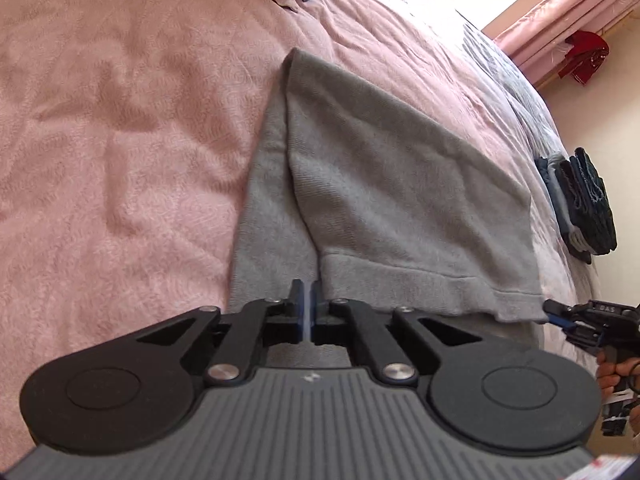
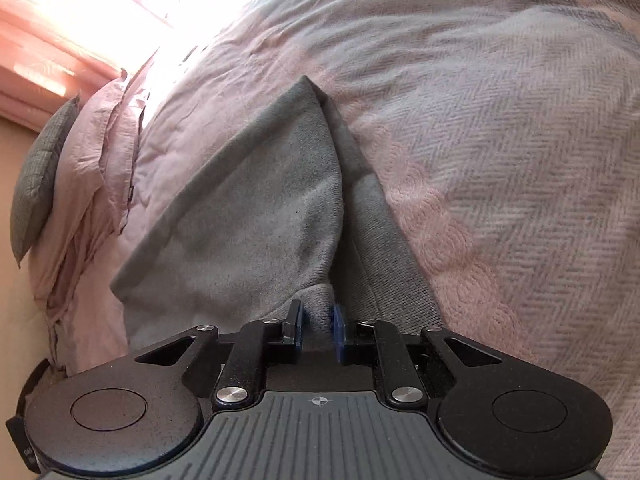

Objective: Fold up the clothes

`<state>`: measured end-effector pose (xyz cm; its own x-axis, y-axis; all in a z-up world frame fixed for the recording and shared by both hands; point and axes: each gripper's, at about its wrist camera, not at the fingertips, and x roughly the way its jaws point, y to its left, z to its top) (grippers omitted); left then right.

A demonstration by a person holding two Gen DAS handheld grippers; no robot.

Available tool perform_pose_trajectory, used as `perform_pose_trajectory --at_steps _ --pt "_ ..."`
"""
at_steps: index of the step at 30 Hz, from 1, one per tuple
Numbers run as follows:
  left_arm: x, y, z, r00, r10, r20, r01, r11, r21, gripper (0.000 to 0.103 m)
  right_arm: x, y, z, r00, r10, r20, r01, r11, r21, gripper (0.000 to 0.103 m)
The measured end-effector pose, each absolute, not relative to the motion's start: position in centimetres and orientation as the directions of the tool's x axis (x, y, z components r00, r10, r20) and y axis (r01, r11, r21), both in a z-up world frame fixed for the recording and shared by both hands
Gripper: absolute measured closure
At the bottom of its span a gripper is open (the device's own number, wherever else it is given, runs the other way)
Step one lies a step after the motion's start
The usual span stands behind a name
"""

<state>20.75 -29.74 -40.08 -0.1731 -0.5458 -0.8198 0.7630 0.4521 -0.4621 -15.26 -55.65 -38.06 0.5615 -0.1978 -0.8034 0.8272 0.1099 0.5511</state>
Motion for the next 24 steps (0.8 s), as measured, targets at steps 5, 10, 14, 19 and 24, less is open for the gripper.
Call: perform_pose_trajectory --at_steps 5,10,14,19,24 --pt "20.0 -32.4 -41.0 -0.216 -0.543 -0.812 0.755 0.434 -0.491 0.078 -15.1 -55.9 -38.8 0.538 -0.182 -0.823 0.843 0.097 0.530 0.074" --pt "19.1 -34.7 -43.1 -0.226 -0.480 -0.848 0.761 0.456 -0.461 0.087 -14.9 -55.5 -40.0 0.550 -0.188 -0.814 0.834 0.084 0.545 0.082" --pt "19.8 -33.4 -39.1 -0.141 -0.651 -0.746 0.780 0.391 -0.489 0.099 -15.6 -54.7 -38.3 0.634 -0.252 -0.732 0.772 0.138 0.621 0.088" --pt "19.1 -32.6 -39.6 -0.062 -0.558 -0.827 0.881 0.359 -0.309 0.103 -14.8 -53.9 -39.8 0.529 -0.167 -0.832 0.844 0.204 0.496 0.085" --pt "20.6 -32.3 -41.5 -0.066 -0.490 -0.869 0.875 0.390 -0.286 0.088 -13.1 -55.7 -37.9 0.503 -0.182 -0.845 0.845 0.307 0.437 0.057"
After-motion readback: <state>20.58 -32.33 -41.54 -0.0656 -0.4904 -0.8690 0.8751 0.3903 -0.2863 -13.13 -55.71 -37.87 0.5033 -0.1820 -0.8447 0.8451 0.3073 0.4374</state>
